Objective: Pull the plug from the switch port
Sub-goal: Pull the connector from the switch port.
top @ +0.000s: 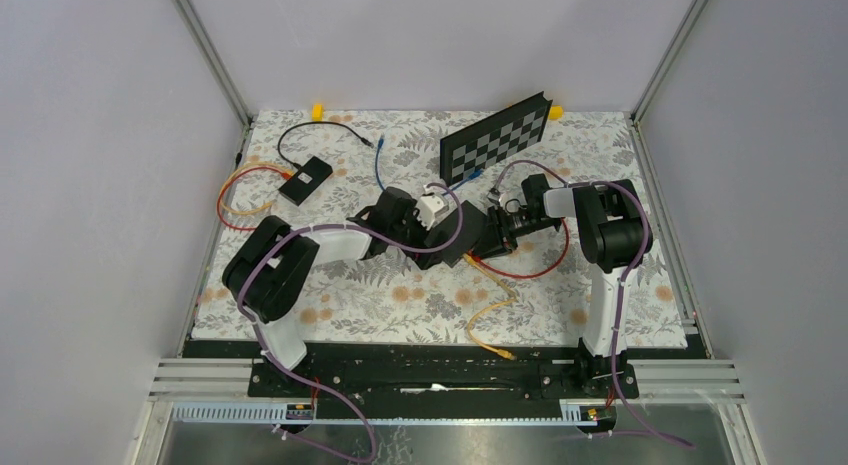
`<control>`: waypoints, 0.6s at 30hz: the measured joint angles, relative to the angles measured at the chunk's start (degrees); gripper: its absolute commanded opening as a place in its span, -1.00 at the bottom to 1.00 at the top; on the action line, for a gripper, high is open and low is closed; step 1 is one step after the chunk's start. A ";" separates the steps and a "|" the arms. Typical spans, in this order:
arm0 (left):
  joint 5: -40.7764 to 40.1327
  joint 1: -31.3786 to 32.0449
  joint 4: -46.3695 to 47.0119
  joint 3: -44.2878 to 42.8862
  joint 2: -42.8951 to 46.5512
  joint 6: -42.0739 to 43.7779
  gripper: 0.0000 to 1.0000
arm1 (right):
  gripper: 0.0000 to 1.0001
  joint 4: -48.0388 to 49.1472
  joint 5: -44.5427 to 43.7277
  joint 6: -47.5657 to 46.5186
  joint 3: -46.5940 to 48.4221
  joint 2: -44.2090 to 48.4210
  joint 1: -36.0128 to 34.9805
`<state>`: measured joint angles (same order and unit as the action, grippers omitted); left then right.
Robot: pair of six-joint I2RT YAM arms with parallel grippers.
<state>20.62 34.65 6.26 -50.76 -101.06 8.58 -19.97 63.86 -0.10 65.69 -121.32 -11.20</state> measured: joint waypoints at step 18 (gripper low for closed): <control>6.23 0.57 0.33 -1.75 -1.92 -1.42 0.79 | -0.28 0.04 -1.18 -0.02 0.37 0.02 -0.92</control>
<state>26.85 35.22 6.59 -52.51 -102.98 7.16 -19.92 62.67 -0.12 66.06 -121.30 -12.12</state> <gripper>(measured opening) 0.898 0.360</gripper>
